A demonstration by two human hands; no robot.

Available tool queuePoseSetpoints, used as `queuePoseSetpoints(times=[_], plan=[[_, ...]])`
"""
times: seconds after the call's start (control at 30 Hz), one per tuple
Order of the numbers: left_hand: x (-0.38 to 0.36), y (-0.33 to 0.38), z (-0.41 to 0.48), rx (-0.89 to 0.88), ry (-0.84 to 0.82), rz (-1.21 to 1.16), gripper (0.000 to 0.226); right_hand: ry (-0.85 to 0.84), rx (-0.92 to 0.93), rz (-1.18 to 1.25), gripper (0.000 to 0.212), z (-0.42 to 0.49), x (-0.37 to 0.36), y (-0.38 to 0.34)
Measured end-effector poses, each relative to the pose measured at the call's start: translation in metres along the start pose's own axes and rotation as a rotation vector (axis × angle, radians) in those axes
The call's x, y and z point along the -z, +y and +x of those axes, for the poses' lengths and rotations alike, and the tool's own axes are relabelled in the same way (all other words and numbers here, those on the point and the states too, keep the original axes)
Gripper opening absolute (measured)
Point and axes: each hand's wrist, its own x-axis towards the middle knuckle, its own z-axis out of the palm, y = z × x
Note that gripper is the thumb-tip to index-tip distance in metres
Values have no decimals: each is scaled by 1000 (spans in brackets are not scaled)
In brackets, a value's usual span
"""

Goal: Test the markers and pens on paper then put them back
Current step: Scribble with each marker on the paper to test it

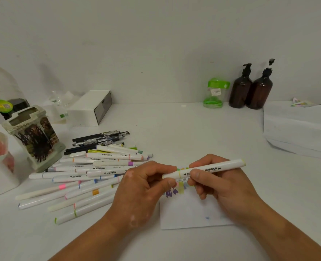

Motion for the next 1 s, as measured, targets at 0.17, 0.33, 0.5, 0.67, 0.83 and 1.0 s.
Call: queuePoseSetpoints(times=[0.17,0.33,0.5,0.67,0.83,1.0], plan=[[10,1,6,-125,63,152,26,1,0,15,46,2,14,-12],[18,-1,4,-180,96,259,30,-93,-10,-468,12,3,27,-19],[14,-4,5,-111,97,143,43,-21,109,-781,11,0,22,-14],[16,-6,6,-67,88,275,21,647,-87,-934,8,13,95,-14],[19,-10,3,-70,46,282,20,681,-292,-1078,10,22,111,13],[37,-5,-2,-73,86,263,23,703,-295,-1139,18,21,111,12]])
